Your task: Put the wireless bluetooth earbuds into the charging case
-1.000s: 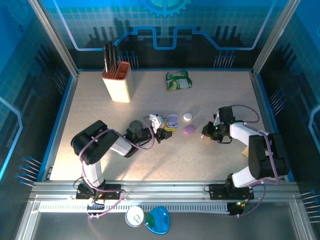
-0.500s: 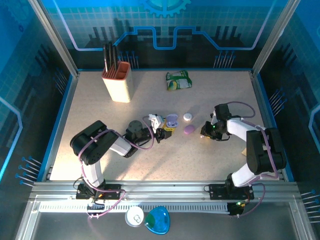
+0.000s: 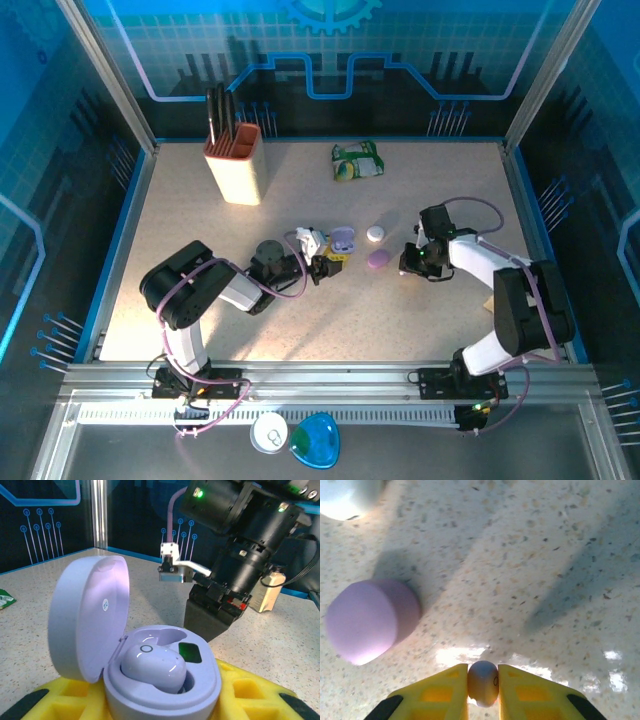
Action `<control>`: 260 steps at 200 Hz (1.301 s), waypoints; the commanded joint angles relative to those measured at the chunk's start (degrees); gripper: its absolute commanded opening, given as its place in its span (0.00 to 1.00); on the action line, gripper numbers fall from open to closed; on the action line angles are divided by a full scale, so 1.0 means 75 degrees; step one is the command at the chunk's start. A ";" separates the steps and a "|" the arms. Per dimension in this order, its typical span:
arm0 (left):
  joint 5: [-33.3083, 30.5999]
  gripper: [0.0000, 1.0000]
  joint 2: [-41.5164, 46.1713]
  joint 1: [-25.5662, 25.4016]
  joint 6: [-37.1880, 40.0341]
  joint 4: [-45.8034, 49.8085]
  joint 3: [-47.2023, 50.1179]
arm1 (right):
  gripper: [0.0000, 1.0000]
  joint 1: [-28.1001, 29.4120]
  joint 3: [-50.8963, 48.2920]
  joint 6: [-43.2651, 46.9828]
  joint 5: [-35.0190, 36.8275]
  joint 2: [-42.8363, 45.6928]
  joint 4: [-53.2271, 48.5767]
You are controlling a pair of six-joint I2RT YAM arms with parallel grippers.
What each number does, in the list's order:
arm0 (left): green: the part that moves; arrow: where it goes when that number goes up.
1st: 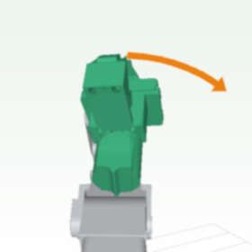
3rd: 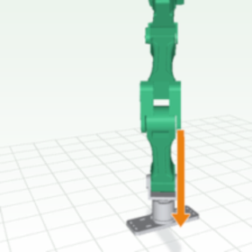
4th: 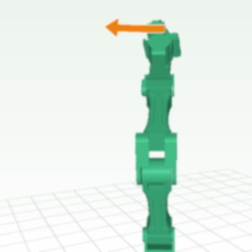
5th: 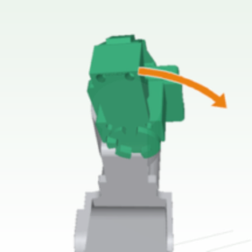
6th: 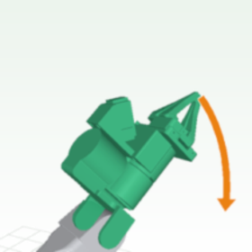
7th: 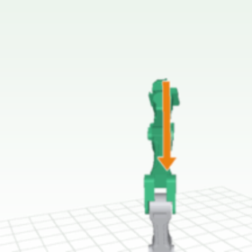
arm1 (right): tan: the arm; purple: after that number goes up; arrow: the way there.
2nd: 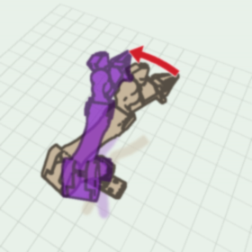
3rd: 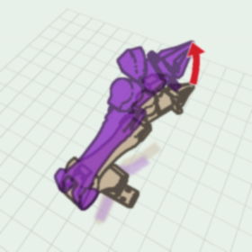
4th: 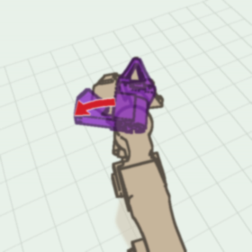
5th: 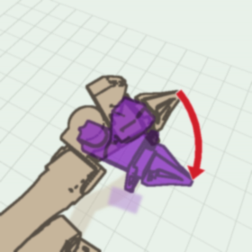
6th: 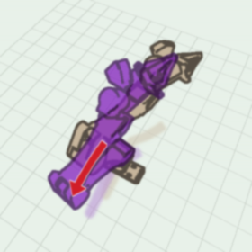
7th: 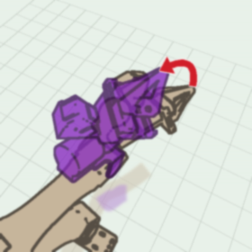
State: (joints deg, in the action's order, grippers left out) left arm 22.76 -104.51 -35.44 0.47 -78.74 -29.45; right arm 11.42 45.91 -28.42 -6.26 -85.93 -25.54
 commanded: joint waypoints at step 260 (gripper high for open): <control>0.1779 0.25 0.0398 0.0392 -0.0379 -0.0210 0.0083 | 0.23 0.3142 0.1524 0.3415 -0.0325 0.1504 0.0698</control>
State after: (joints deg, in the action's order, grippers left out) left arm 33.78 -103.00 -32.77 -1.41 -78.76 -28.34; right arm 34.22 55.79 -3.99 -9.17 -73.43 -21.74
